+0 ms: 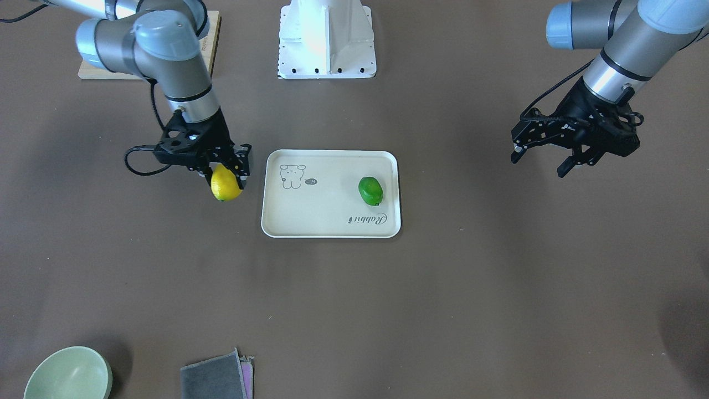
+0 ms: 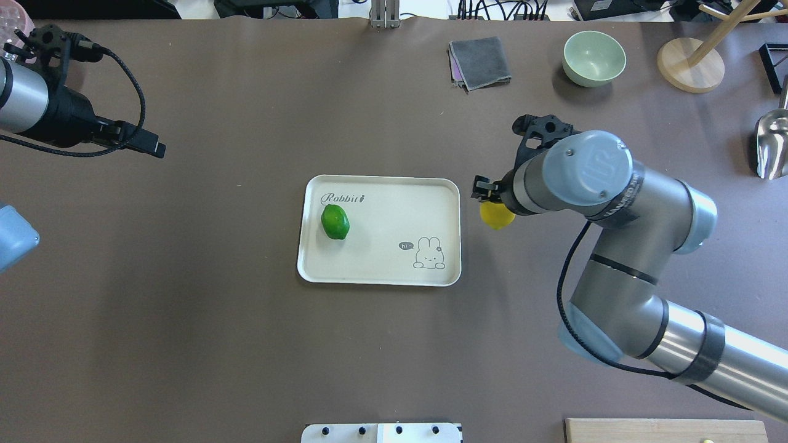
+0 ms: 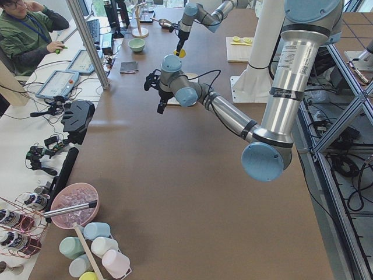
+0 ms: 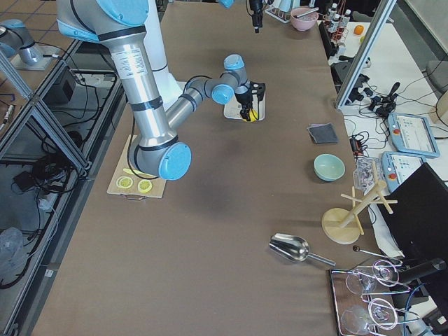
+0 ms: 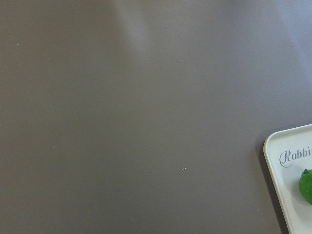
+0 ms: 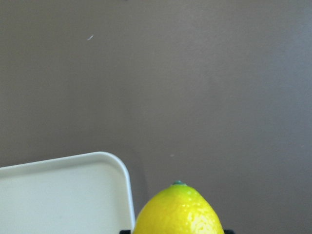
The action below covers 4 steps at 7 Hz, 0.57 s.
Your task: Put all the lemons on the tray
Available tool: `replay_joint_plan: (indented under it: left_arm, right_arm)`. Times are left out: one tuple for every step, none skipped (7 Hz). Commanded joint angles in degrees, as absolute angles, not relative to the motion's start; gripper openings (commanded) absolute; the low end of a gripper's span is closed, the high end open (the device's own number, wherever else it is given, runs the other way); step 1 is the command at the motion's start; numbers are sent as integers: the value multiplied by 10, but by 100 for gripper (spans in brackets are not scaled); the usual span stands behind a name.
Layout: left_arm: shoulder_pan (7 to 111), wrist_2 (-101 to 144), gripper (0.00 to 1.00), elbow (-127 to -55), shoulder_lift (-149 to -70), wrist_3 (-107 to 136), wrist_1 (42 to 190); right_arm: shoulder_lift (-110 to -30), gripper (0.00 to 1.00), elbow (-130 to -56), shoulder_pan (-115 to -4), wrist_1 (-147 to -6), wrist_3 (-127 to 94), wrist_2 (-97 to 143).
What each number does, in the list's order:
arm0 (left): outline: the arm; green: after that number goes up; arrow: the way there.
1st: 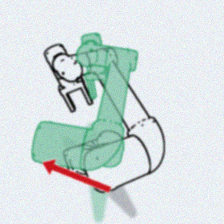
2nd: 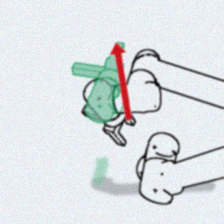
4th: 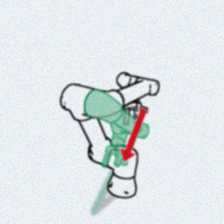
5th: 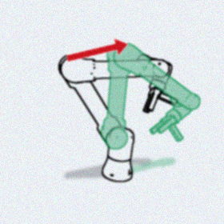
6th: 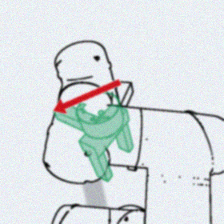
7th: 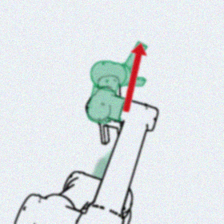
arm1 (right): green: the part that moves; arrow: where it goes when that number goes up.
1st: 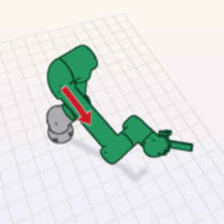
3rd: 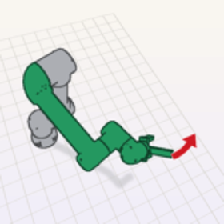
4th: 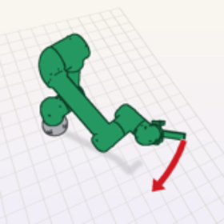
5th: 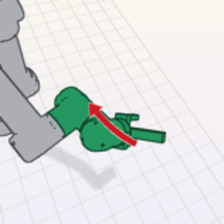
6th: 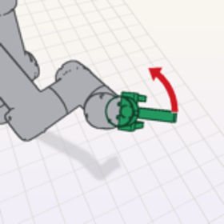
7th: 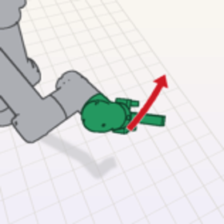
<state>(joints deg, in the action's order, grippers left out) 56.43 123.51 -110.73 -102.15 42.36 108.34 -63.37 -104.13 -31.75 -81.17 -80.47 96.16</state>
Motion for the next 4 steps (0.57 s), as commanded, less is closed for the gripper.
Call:
replay_joint_plan:
  left_arm:
    - [564,1237,98,-1108,-1022,433,1088]
    - [564,1237,98,-1107,-1021,433,1094]
    - [564,1237,98,-1107,-1020,433,1095]
    - [564,1237,98,-1108,-1018,433,1095]
  right_arm:
    - [-489,0,-906,-260,-824,-883,893]
    - [-483,0,-890,-260,-820,-881,891]
    - [-483,62,-890,-261,-825,-880,891]
    - [-485,100,-891,-268,-829,-875,892]
